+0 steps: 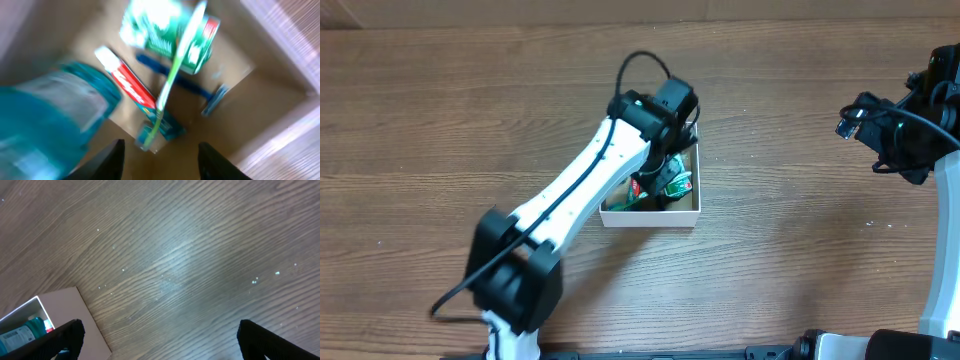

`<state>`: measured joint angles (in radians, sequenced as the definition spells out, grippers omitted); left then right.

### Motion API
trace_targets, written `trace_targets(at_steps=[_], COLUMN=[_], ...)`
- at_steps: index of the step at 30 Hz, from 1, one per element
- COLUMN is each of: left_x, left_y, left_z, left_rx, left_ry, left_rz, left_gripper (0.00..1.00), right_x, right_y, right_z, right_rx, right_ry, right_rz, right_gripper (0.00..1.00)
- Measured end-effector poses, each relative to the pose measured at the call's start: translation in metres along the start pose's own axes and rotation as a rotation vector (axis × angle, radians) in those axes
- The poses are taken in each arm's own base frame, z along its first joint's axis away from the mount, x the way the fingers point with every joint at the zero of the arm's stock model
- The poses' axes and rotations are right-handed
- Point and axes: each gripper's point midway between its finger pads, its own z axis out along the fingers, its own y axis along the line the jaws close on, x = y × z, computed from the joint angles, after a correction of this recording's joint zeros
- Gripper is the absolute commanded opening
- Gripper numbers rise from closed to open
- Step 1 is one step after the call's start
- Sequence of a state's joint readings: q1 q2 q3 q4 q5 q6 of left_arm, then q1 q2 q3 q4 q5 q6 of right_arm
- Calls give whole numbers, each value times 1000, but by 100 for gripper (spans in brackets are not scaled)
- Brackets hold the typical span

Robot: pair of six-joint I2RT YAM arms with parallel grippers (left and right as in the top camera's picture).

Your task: Pack container

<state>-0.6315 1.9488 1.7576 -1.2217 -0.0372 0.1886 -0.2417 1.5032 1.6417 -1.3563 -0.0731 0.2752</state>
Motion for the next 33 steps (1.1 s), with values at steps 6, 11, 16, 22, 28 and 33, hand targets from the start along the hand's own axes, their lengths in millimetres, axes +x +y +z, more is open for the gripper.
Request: trace_targets(at_steps=[6,11,16,22,28,33], left_x=[12,75,106,102,112,134], left_y=[59,162,202,208,195,170], left_z=[-143,-166,-161,-150,-146,-180], left_rx=[-151,-265,-260,-243,-206,-230], left_ry=[-348,-373,-362,-353,-297,-370], left_rz=[-231,-625,-802,-815,-820,-814], left_gripper=[100,100,100,100,100,100], right_x=[4,6,3,-11,12,12], right_y=[51,101,105,119,109,107], right_z=[2,-1,13,33,35,1], right_rx=[-32,-89,-73,-98,-85,-121], right_ry=[-61,-151,-136,-159,-57,-130], right_rz=[-209,-345,-353,-356,-353,-336], right_gripper=[100,100,100,100,100,100])
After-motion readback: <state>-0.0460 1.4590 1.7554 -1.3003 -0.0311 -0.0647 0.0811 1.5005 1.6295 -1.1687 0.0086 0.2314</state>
